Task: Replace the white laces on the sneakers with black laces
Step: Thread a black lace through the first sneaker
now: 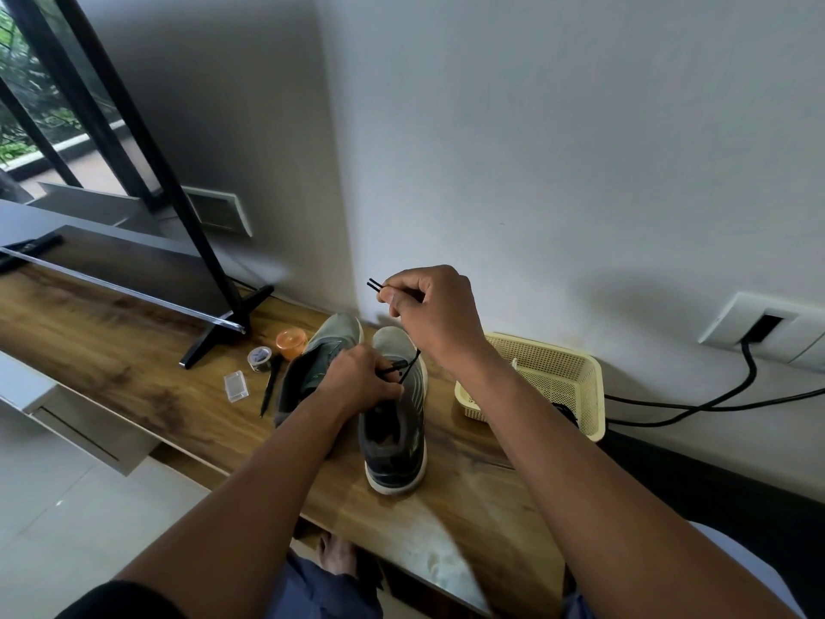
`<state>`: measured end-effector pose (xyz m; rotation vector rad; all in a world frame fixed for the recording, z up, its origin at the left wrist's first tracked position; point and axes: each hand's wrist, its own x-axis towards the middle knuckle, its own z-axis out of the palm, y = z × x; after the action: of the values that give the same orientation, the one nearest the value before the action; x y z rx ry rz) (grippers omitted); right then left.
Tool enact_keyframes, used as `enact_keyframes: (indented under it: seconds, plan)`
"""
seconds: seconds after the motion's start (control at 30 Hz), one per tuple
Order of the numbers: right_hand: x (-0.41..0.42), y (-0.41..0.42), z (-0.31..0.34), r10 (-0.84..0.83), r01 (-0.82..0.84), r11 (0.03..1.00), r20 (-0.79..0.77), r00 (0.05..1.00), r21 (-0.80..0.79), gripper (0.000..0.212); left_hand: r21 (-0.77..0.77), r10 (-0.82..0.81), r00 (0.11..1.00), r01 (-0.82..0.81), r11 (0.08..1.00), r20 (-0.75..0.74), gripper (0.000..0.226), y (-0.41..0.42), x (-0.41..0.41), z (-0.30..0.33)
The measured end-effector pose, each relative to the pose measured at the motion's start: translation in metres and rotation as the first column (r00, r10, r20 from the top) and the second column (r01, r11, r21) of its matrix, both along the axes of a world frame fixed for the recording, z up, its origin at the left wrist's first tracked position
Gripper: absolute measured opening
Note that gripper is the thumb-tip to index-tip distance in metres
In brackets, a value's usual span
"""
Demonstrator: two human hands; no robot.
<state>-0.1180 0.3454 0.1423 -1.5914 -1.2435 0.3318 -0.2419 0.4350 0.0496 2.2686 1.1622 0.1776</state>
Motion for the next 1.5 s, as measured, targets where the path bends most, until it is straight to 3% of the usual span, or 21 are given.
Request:
enact_keyframes:
  seconds: [0.27, 0.37, 0.47, 0.63, 0.77, 0.97, 1.27, 1.4, 1.5]
  plan:
    - [0.003, -0.003, 0.011, 0.003, -0.003, 1.000, -0.049, 0.999, 0.009, 0.014, -0.032, 0.027, 1.000, -0.027, 0.999, 0.006, 0.011, 0.000, 0.000, 0.001]
    - [0.004, -0.005, 0.015, 0.006, -0.003, 1.000, -0.285, 0.959, 0.011, 0.014, -0.039, 0.014, 1.000, -0.014, 0.999, -0.003, 0.010, -0.001, -0.002, 0.002]
    - [0.003, -0.011, 0.024, 0.060, -0.049, 0.998, -0.548, 0.834, 0.034, 0.013, -0.057, 0.010, 1.000, -0.009, 0.998, 0.012, 0.011, -0.002, -0.003, 0.005]
    - [0.001, -0.017, 0.036, 0.116, -0.082, 0.993, -0.722, 0.682, 0.081, 0.012, -0.048, 0.001, 1.000, 0.000, 0.999, 0.018, 0.017, -0.004, -0.001, 0.009]
    - [-0.001, -0.018, 0.039, 0.116, -0.027, 0.991, -0.749, 0.653, 0.131, 0.012, -0.072, 0.018, 0.999, -0.015, 0.997, 0.037, 0.011, -0.004, -0.003, 0.007]
    - [-0.008, -0.017, 0.045, 0.025, 0.118, 0.978, -0.651, 0.758, 0.174, 0.012, -0.106, 0.050, 0.996, -0.043, 0.993, 0.068, 0.010, -0.002, -0.004, 0.004]
    - [-0.012, -0.013, 0.053, -0.055, 0.154, 0.974, -0.490, 0.870, 0.165, 0.013, -0.092, 0.055, 0.997, -0.050, 0.995, 0.050, 0.010, -0.002, -0.004, 0.002]
    - [-0.015, -0.014, 0.055, -0.035, 0.141, 0.976, -0.510, 0.859, 0.169, 0.015, -0.089, 0.050, 0.997, -0.045, 0.995, 0.053, 0.013, -0.003, -0.005, 0.002]
    - [-0.017, -0.016, 0.059, 0.045, 0.098, 0.978, -0.644, 0.764, 0.184, 0.013, -0.079, 0.027, 0.998, -0.023, 0.997, 0.053, 0.013, -0.004, -0.005, 0.003]
